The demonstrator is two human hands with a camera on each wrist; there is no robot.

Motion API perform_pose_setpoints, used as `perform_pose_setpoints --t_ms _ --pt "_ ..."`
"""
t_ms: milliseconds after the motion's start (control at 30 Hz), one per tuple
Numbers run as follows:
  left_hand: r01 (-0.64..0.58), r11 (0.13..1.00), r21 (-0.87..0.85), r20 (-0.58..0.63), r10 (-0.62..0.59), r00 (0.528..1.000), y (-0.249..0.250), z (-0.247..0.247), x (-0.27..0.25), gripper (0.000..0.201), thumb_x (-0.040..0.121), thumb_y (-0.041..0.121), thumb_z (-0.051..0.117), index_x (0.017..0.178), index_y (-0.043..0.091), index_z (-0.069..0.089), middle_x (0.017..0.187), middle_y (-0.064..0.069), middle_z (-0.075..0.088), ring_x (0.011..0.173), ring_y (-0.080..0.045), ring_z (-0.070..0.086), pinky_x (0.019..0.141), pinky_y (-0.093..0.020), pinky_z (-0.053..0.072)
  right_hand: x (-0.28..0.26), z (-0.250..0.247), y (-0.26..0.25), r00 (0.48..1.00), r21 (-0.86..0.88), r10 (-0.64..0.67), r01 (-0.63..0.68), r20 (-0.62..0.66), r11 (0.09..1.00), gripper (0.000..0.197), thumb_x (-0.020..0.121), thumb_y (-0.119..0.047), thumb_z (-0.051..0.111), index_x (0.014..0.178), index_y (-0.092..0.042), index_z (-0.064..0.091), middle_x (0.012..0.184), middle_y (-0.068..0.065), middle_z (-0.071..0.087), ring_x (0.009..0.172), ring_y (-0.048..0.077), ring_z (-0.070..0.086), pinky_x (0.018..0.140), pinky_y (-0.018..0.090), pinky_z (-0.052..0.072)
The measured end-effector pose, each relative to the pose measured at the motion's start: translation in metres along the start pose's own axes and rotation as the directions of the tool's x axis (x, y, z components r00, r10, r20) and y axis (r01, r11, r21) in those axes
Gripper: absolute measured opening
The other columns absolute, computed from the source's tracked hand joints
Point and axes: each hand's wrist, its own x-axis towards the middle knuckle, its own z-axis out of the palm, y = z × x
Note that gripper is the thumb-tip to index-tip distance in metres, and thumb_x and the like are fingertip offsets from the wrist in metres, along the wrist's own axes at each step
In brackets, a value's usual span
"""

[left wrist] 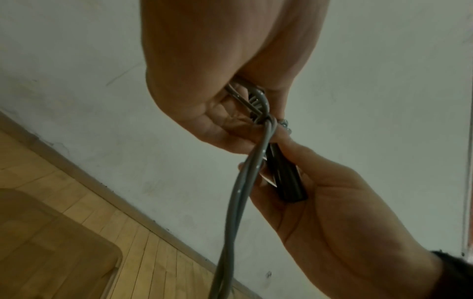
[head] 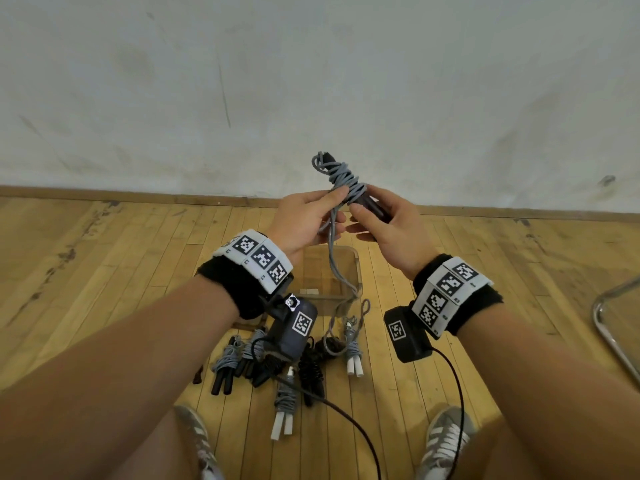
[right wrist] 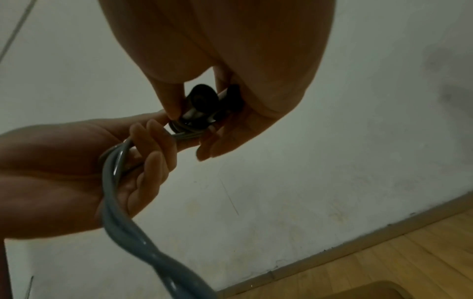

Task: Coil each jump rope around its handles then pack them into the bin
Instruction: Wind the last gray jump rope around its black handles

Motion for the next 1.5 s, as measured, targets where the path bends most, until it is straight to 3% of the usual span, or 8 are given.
perform_pose_setpoints --t_ms 167,300,567,667,933,1167,1300,1500 --pt "0.015 0.999 0.032 -0.004 -0.015 1.0 0.001 0.001 0.001 0.013 0.096 0.026 0.071 0.102 0.015 0.076 0.069 0.002 0.07 0.056 -0.009 0.062 0.061 -0.025 0.058 0.002 -0.001 0.007 0.987 -0.204 -0.11 0.085 -0.119 0.975 0.055 0.091 -0.039 0.07 0.141 -0.021 0.057 0.114 -0.009 0.073 0.091 0.013 0.074 0.088 0.045 0.06" --pt "-0.005 0.993 0.119 -0.017 0.007 1.0 -0.002 0.002 0.001 0.017 0.097 0.013 0.064 0.111 0.016 0.074 0.074 -0.001 0.074 0.057 -0.01 0.064 0.063 -0.028 0.06 0.002 0.0 0.01 0.976 -0.298 -0.131 0.075 -0.172 0.952 0.056 0.085 -0.047 0.07 0.135 -0.024 0.061 0.116 -0.009 0.073 0.102 0.009 0.07 0.092 0.042 0.059" --pt "-0.091 0.954 0.284 0.149 0.05 0.988 -0.004 0.001 -0.002 0.067 0.087 -0.014 0.054 0.148 0.013 0.05 0.1 -0.004 0.07 0.087 -0.021 0.064 0.093 -0.04 0.057 0.005 -0.011 0.005 0.973 -0.274 0.024 -0.089 -0.231 0.958 0.047 0.088 -0.032 0.077 0.129 -0.022 0.058 0.101 -0.004 0.074 0.069 0.009 0.075 0.079 0.045 0.063" --pt "-0.071 0.958 0.277 0.114 0.041 0.993 -0.008 0.002 -0.002 0.079 0.083 -0.017 0.05 0.155 0.013 0.038 0.098 -0.003 0.069 0.079 -0.018 0.06 0.076 -0.034 0.056 0.004 -0.012 0.003 0.982 -0.254 0.099 -0.137 -0.158 0.957 0.048 0.087 -0.028 0.079 0.125 -0.024 0.051 0.101 0.001 0.074 0.065 0.014 0.075 0.071 0.042 0.064" --pt "-0.113 0.971 0.212 0.025 0.111 0.994 -0.013 0.005 0.0 0.04 0.101 0.026 0.057 0.14 0.025 0.06 0.078 0.001 0.065 0.054 -0.01 0.049 0.054 -0.023 0.04 0.003 -0.009 0.004 0.993 -0.362 -0.014 -0.029 -0.115 0.932 0.049 0.09 -0.027 0.075 0.125 -0.026 0.04 0.087 0.001 0.072 0.056 0.015 0.069 0.051 0.029 0.054" --pt "-0.091 0.975 0.203 -0.12 0.117 0.986 -0.012 0.005 -0.002 0.037 0.093 0.056 0.066 0.118 0.029 0.073 0.085 -0.002 0.076 0.058 -0.012 0.067 0.049 -0.016 0.045 -0.003 0.007 0.011 0.994 -0.321 -0.094 0.106 0.052 0.941 0.027 0.109 -0.028 0.035 0.135 -0.029 0.027 0.075 0.0 0.057 0.06 0.02 0.054 0.067 0.059 0.053" --pt "-0.078 0.981 0.18 -0.193 0.113 0.975 -0.014 0.003 0.001 0.04 0.088 0.059 0.069 0.099 0.022 0.076 0.077 0.0 0.077 0.055 -0.013 0.065 0.056 -0.024 0.051 -0.008 0.01 0.0 0.983 -0.282 -0.132 0.164 0.128 0.945 0.025 0.111 -0.023 0.03 0.133 -0.033 0.032 0.085 0.017 0.061 0.075 0.044 0.053 0.073 0.054 0.051" --pt "-0.074 0.997 0.012 -0.086 0.075 0.993 -0.01 0.001 0.006 0.029 0.091 0.049 0.071 0.095 0.021 0.078 0.072 0.003 0.066 0.05 -0.009 0.049 0.048 -0.02 0.036 -0.007 0.009 -0.006 0.988 0.106 0.13 -0.138 0.079 0.985 0.036 0.105 -0.03 0.054 0.139 -0.029 0.044 0.084 0.006 0.05 0.071 0.017 0.052 0.06 0.031 0.055"
